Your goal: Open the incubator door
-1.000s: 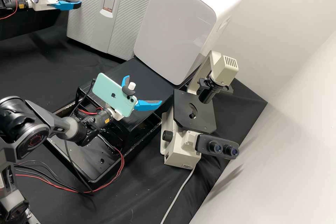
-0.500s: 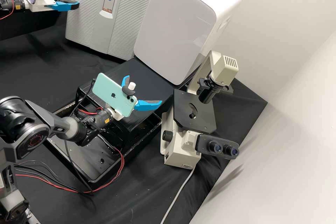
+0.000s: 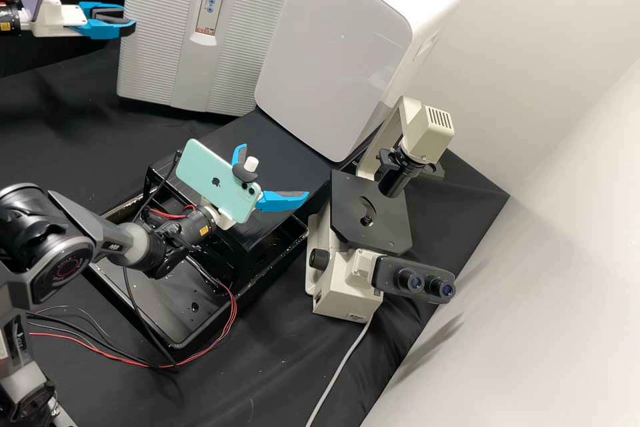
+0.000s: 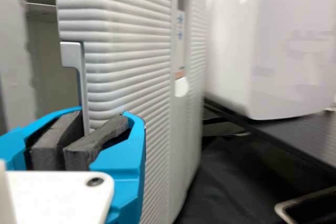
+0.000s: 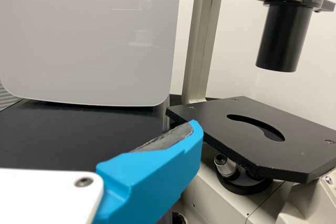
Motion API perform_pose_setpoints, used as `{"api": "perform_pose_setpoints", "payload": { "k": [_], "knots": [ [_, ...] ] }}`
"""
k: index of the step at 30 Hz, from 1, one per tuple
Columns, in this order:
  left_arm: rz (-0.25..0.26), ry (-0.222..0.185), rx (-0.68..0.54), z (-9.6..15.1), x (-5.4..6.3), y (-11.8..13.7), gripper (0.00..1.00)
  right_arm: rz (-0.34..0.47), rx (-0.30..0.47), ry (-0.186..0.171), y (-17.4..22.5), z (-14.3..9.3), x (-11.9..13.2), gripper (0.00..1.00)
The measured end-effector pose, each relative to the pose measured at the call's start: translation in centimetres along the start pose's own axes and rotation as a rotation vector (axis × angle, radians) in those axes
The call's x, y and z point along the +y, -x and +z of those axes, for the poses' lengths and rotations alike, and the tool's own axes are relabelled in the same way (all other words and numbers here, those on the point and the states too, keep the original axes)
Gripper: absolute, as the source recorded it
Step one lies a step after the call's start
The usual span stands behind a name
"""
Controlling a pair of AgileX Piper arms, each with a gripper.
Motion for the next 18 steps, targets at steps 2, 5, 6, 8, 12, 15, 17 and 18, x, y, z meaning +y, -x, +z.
{"api": "perform_pose_setpoints", "payload": {
  "k": [2, 5, 6, 8, 12, 15, 17, 18],
  "knots": [
    [-0.004, -0.007, -0.044, 0.8, 0.0, 0.6, 0.00, 0.000, 0.000, 0.000, 0.0, 0.0, 0.0, 1.00],
    [0.013, 0.013, -0.106, 2.0, 0.5, 1.4, 0.00, 0.000, 0.000, 0.000, 0.0, 0.0, 0.0, 1.00],
    [0.023, 0.024, -0.124, 2.4, 0.7, 1.7, 0.00, 0.000, 0.000, 0.000, 0.0, 0.0, 0.0, 1.00],
    [0.025, 0.038, -0.155, 3.1, 0.8, 2.2, 0.00, 0.000, 0.000, 0.000, 0.0, 0.0, 0.0, 1.00],
    [0.016, 0.056, -0.171, 3.8, 0.5, 3.2, 0.00, 0.000, 0.000, 0.000, 0.0, 0.0, 0.0, 1.00],
    [0.015, 0.057, -0.170, 4.1, 0.5, 3.6, 0.00, 0.000, 0.000, 0.000, 0.0, 0.0, 0.0, 1.00],
    [0.019, 0.054, -0.171, 4.4, 0.7, 3.9, 0.00, 0.000, 0.000, 0.000, 0.0, 0.0, 0.0, 1.00],
    [0.021, 0.052, -0.172, 4.5, 0.7, 4.0, 0.00, 0.000, 0.000, 0.000, 0.0, 0.0, 0.0, 1.00]
  ]
}}
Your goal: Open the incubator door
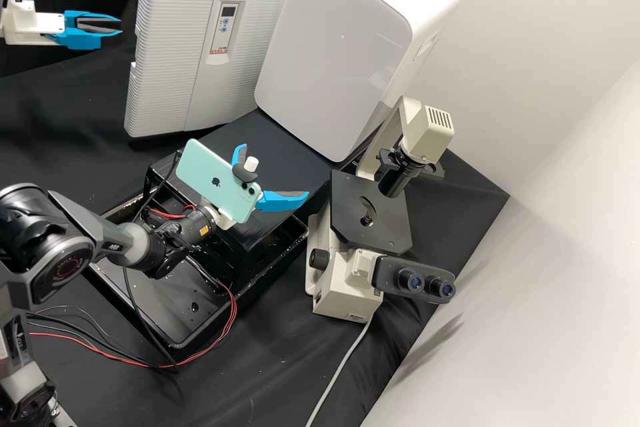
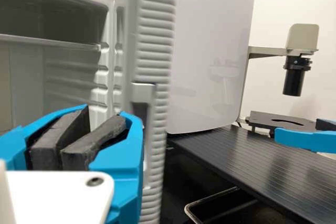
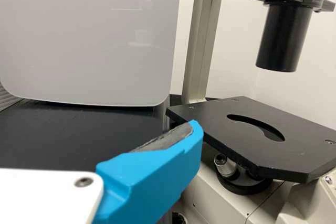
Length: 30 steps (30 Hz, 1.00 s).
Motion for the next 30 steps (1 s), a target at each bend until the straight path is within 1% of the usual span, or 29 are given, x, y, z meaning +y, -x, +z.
{"api": "perform_pose_setpoints", "payload": {
  "k": [4, 7, 10, 12, 13, 14, 16, 19, 20, 21, 24, 25, 27, 28, 30],
  "knots": [
    [0.003, -0.001, -0.004, 0.4, 0.1, 0.3, 0.00, 0.000, 0.000, 0.000, 0.0, 0.0, 0.0, 1.00],
    [0.001, 0.021, -0.004, 0.5, 0.0, 0.4, 0.00, 0.000, 0.000, 0.000, 0.0, 0.0, 0.0, 1.00],
    [-0.003, 0.033, 0.003, 0.5, -0.3, 0.6, 0.00, 0.000, 0.000, 0.000, 0.0, 0.0, 0.0, 1.00],
    [0.002, 0.043, 0.019, 0.3, -0.4, 0.8, 0.00, 0.000, 0.000, 0.000, 0.0, 0.0, 0.0, 1.00],
    [0.016, 0.050, 0.044, 0.1, -0.5, 1.1, 0.00, 0.000, 0.000, 0.000, 0.0, 0.0, 0.0, 1.00],
    [0.028, 0.049, 0.068, -0.3, -0.6, 1.3, 0.00, 0.000, 0.000, 0.000, 0.0, 0.0, 0.0, 1.00],
    [0.071, 0.038, 0.142, -1.3, -0.6, 2.0, 0.00, 0.000, 0.000, 0.000, 0.0, 0.0, 0.0, 1.00],
    [0.121, 0.019, 0.276, -2.9, -0.4, 3.2, 0.00, 0.000, 0.000, 0.000, 0.0, 0.0, 0.0, 1.00],
    [0.131, 0.008, 0.318, -3.3, -0.3, 3.5, 0.00, 0.000, 0.000, 0.000, 0.0, 0.0, 0.0, 1.00],
    [0.159, -0.003, 0.377, -3.9, 0.0, 4.0, 0.00, 0.000, 0.000, 0.000, 0.0, 0.0, 0.0, 1.00],
    [0.181, -0.028, 0.496, -5.0, 0.2, 4.6, 0.00, 0.000, 0.000, 0.000, 0.0, 0.0, 0.0, 1.00],
    [0.181, -0.034, 0.534, -5.3, 0.2, 4.8, 0.00, 0.000, 0.000, 0.000, 0.0, 0.0, 0.0, 1.00],
    [0.179, -0.060, 0.589, -5.7, 0.3, 5.1, 0.00, 0.000, 0.000, 0.000, 0.0, 0.0, 0.0, 1.00],
    [0.177, -0.071, 0.610, -5.8, 0.3, 5.2, 1.00, 0.000, 0.000, 0.000, 0.0, 0.0, 0.0, 1.00],
    [0.168, -0.094, 0.653, -6.1, 0.3, 5.4, 1.00, 0.000, 0.000, 0.000, 0.0, 0.0, 0.0, 1.00]
  ]
}}
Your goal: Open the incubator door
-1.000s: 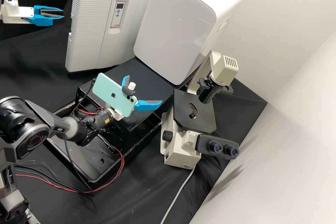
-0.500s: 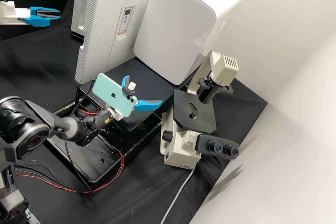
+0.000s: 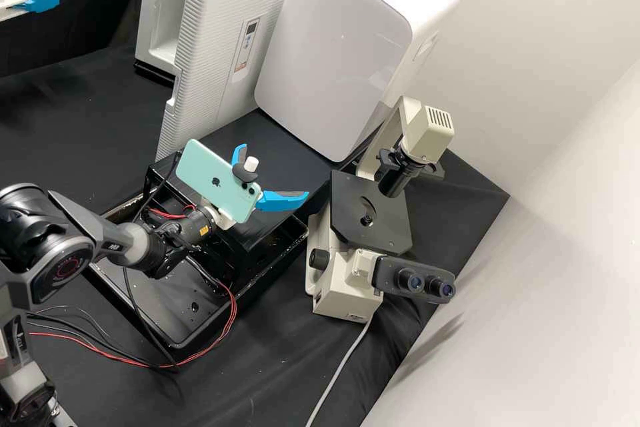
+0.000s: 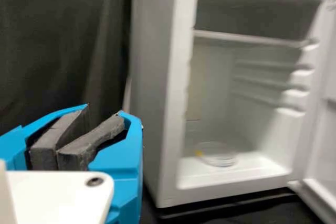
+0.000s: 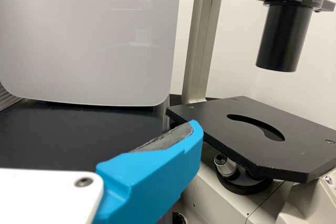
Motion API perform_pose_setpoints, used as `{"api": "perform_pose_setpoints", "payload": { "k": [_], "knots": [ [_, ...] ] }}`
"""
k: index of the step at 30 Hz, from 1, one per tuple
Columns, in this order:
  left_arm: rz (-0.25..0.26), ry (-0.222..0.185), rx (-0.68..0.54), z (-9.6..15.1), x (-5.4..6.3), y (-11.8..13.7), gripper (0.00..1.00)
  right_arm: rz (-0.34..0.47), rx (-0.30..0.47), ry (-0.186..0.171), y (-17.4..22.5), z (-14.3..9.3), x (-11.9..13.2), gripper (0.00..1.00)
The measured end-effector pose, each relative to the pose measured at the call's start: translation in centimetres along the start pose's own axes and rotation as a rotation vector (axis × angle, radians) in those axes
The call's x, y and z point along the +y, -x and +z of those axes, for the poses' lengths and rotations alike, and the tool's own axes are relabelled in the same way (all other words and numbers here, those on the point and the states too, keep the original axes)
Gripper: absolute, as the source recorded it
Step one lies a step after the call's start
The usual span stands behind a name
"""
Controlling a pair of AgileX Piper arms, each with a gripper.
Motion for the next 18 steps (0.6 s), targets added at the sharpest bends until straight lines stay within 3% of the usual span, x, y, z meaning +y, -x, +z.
{"api": "perform_pose_setpoints", "payload": {
  "k": [5, 6, 11, 15, 18],
  "knots": [
    [-0.020, -0.060, 0.099, -0.2, -0.4, -0.1, 1.00, 0.000, 0.000, 0.000, 0.0, 0.0, 0.0, 1.00],
    [-0.026, -0.095, 0.118, -0.1, -0.5, -0.2, 1.00, 0.000, 0.000, 0.000, 0.0, 0.0, 0.0, 1.00],
    [-0.013, -0.188, 0.149, 0.9, -0.7, -0.4, 1.00, 0.000, 0.000, 0.000, 0.0, 0.0, 0.0, 1.00],
    [0.037, -0.208, 0.105, 1.4, -1.1, -0.1, 1.00, 0.000, 0.000, 0.000, 0.0, 0.0, 0.0, 1.00],
    [0.037, -0.200, 0.091, 1.5, -1.6, -0.1, 1.00, 0.000, 0.000, 0.000, 0.0, 0.0, 0.0, 1.00]
  ]
}}
